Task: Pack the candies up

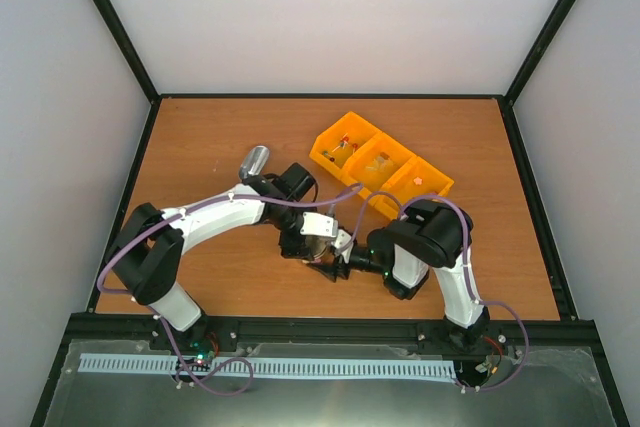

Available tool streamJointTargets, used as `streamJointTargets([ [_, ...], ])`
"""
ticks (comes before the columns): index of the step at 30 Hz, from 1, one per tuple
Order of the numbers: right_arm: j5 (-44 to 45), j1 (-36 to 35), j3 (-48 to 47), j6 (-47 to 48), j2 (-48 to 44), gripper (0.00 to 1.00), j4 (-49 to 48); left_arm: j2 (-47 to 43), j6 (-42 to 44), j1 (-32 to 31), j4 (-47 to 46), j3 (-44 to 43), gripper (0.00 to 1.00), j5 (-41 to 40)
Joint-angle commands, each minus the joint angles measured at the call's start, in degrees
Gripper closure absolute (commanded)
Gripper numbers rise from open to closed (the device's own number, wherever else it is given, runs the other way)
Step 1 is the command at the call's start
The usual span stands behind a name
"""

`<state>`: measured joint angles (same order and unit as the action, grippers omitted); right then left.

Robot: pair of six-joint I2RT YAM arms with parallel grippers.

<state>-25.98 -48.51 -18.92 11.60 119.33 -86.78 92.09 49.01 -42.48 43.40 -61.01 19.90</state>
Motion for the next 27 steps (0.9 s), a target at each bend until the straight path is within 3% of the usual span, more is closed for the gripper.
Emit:
streamJointTargets([
  [1, -8.1, -0.97, 1.28, 4.02, -1.45, 0.48, -9.02, 1.48, 11.54, -1.91, 6.57, 1.06, 0.79, -2.59],
  [8, -8.17, -0.68, 1.26, 4.29, -1.44, 0.45, -9.02, -0.06, 12.94, -3.41, 3.83, 3.5, 0.82, -7.69],
  [12, -3.92, -0.69, 1.33, 4.1, -1.79, 0.15, -9.09, 0.23, 2.7, -3.11, 0.28, 2.18, 0.82, -7.07],
  [14, -1.85, -0.71, 1.51, 3.76, -1.82, 0.08, -9.1, 0.45, -3.4, -2.82, -1.91, 1.94, 0.81, -7.33],
  [21, 3.25, -0.88, 0.47, 1.66, 0.06, 0.07, -9.11, 1.57, -19.56, -2.05, -8.6, 0.46, 0.8, -11.98],
  [27, 4.36, -0.88, -0.22, 0.98, 0.25, 0.18, -9.05, 2.38, -22.36, -2.08, -8.83, 0.87, 0.81, -12.47],
])
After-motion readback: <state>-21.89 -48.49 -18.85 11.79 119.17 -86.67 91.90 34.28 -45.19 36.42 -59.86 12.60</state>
